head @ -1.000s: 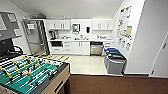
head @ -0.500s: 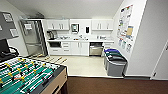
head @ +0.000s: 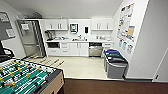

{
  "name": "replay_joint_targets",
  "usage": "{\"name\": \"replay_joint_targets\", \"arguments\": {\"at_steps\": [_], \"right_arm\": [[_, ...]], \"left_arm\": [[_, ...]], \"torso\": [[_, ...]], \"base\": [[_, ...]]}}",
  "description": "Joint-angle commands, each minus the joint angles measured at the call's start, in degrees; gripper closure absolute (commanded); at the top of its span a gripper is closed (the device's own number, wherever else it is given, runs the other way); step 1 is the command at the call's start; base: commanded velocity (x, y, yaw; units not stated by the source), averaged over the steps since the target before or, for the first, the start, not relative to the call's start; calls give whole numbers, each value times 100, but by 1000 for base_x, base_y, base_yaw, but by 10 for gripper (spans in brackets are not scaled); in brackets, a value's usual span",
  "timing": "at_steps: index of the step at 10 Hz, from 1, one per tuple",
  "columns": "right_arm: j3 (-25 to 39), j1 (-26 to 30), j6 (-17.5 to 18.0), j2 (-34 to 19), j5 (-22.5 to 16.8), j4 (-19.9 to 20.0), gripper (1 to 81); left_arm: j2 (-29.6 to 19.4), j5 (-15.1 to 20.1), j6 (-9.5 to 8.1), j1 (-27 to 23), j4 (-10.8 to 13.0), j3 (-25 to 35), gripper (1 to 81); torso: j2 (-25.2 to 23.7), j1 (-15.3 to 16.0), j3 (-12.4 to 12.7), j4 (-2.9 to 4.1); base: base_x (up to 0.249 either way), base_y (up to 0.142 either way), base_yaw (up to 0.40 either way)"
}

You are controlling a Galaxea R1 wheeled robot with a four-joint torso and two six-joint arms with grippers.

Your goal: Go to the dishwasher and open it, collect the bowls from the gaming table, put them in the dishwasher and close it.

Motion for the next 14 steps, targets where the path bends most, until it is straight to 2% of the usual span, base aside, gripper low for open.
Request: {"name": "replay_joint_targets", "arguments": {"at_steps": [1, 5, 14], "right_arm": [[56, 293, -25, -241, -298, -60, 811], [56, 293, -25, -232, -298, -60, 811], [48, 293, -25, -224, -298, -60, 811]], "left_arm": [[-179, 196, 13, -228, 58, -23, 811], [-179, 196, 13, -228, 58, -23, 811], [-170, 196, 13, -228, 32, -23, 811]], "torso": [[0, 1, 0, 0], [0, 1, -2, 0], [0, 1, 0, 0]], "base": [[200, -90, 0], [201, -82, 0], [204, 0, 0]]}}
